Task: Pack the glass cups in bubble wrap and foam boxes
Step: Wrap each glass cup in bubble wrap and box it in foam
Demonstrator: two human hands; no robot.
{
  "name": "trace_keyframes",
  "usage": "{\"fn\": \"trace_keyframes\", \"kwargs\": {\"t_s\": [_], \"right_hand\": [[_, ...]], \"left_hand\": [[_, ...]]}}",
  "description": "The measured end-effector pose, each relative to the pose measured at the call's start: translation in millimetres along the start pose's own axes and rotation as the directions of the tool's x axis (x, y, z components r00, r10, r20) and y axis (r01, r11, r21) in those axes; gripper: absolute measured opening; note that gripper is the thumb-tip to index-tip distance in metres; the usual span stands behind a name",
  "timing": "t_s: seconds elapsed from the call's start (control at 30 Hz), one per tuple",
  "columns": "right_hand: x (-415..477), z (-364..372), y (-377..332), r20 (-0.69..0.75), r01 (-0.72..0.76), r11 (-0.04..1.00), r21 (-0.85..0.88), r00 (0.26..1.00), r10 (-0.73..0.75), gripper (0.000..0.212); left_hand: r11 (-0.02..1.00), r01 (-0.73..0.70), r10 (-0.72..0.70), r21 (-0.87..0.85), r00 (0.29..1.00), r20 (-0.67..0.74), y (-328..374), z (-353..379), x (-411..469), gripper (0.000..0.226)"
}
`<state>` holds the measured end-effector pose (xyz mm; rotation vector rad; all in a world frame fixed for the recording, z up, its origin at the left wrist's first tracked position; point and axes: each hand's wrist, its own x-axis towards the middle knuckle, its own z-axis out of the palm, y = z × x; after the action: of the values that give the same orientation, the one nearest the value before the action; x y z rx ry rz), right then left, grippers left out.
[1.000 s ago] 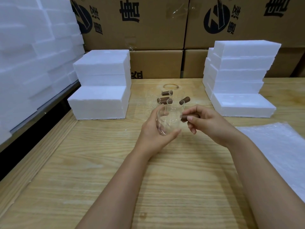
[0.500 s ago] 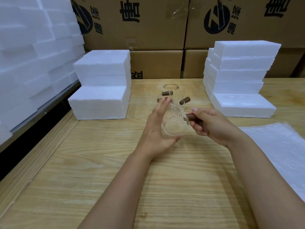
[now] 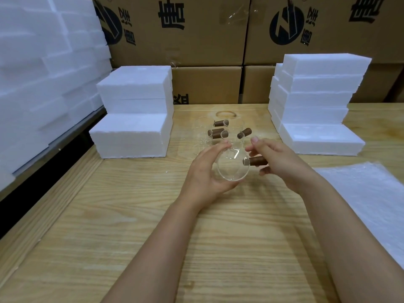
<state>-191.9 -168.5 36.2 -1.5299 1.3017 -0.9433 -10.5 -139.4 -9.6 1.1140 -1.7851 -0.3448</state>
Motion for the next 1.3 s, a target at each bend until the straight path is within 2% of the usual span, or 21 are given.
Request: {"fn": "trace_keyframes", "kwargs": {"t_s": [0.13,0.2,0.47,0.6,0.67,0.87,1.0,1.13,1.3], "right_hand": [[-3.5,6.2,-9.5,0.062,0.08,0.991,-0.11,0.995,-0.073,0.056],[-3.6,7.7,-8.6,0.055,0.086,0.985,-0.149,0.995,-0.078,0.066],[-5.0,21.3,-9.0,0.013,0.053,0.988,-0.148,0.999,-0.051,0.09],[-5.7,26.5,-8.0,0.014,0.025,0.987,-0.157,1.0,-0.023,0.068],[-4.7,28.8,-6.8,0.026,0.014,0.982,-0.19,1.0,-0.009,0.064],[-6.1,32.0,-11.3,0.057,0.017,0.912,-0.41,0.998,0.007,0.069],[-9.4,30.9,-17.1,0.111,0.089,0.853,-0.515,0.993,-0.037,0.076],[-11.9,23.5,-22.2,0.163,0.136,0.864,-0.485,0.985,-0.063,0.069],[-11.6,8.0,-21.6,0.227,0.19,0.929,-0.317,0.966,-0.12,0.05]], "left_hand": [[0.996,0.036,-0.035,-0.077,0.999,0.01,1.6,0.9,-1.6,0.074],[0.997,0.006,-0.007,-0.078,1.0,-0.005,1.7,2.0,-2.4,0.072],[0.998,-0.056,0.056,0.001,0.997,-0.059,0.9,3.6,-2.6,0.069],[0.999,-0.041,0.042,0.016,0.997,-0.064,-1.0,5.8,-3.3,0.068],[0.999,-0.033,0.034,0.006,0.998,-0.059,-1.4,5.9,-3.2,0.066],[1.0,0.008,-0.008,-0.002,0.997,-0.08,-0.8,6.6,-3.7,0.071],[0.985,0.112,-0.119,-0.131,0.992,-0.044,-0.4,0.0,-2.5,0.072],[0.963,0.169,-0.179,-0.209,0.983,-0.031,0.5,-2.5,-1.1,0.065],[0.949,0.155,-0.165,-0.273,0.986,-0.013,-2.5,-1.7,-0.9,0.066]]}}
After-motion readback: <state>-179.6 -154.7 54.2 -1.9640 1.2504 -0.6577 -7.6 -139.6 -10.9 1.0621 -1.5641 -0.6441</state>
